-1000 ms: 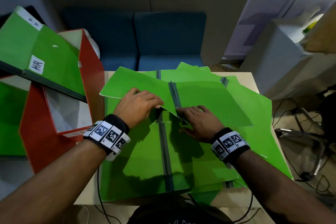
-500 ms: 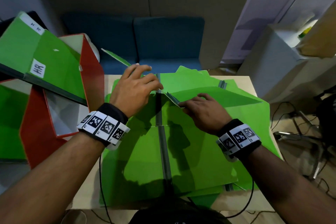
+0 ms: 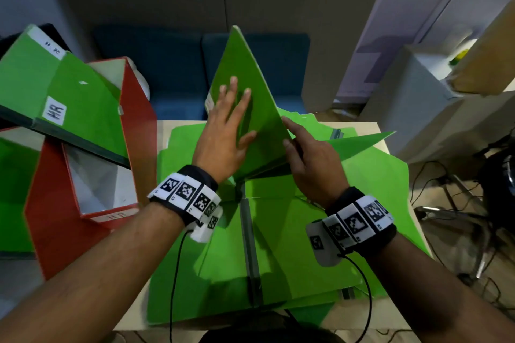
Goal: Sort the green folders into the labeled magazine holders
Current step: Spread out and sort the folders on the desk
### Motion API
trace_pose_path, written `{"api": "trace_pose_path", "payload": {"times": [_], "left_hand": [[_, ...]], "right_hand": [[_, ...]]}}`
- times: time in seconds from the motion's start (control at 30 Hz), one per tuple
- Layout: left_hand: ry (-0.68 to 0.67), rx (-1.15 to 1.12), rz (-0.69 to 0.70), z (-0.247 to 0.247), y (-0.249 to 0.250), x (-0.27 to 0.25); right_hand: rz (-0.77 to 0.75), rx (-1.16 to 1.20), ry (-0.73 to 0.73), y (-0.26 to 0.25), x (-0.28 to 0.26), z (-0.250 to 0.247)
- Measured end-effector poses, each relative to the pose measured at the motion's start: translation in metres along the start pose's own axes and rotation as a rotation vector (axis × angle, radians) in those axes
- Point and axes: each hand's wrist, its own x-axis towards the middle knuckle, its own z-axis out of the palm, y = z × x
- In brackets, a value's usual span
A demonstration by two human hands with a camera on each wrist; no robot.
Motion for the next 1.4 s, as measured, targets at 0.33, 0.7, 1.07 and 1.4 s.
{"api": "trace_pose_path", "payload": {"times": [0.33,0.7,1.07,1.4], "left_hand": [[-0.301,-0.381,-0.934,0.048,-0.014,-0.064],[0.098,-1.179,-1.199,0.029,-0.032,-0.035],[0.300,-1.055,-1.004,-0.006,-0.043,-0.005],[0.291,-0.775,-0.766,-0.028,-0.021,-0.018]], "right_hand": [[0.168,0.314,0.232,0.005,-0.003,-0.022],[0.048,0.480,0.126,-0.001,-0.031,-0.031],[0.323,0.508,0.204,0.045,-0.061,-0.008],[0.711,0.343,-0.127,0.091,-0.043,0.025]]}}
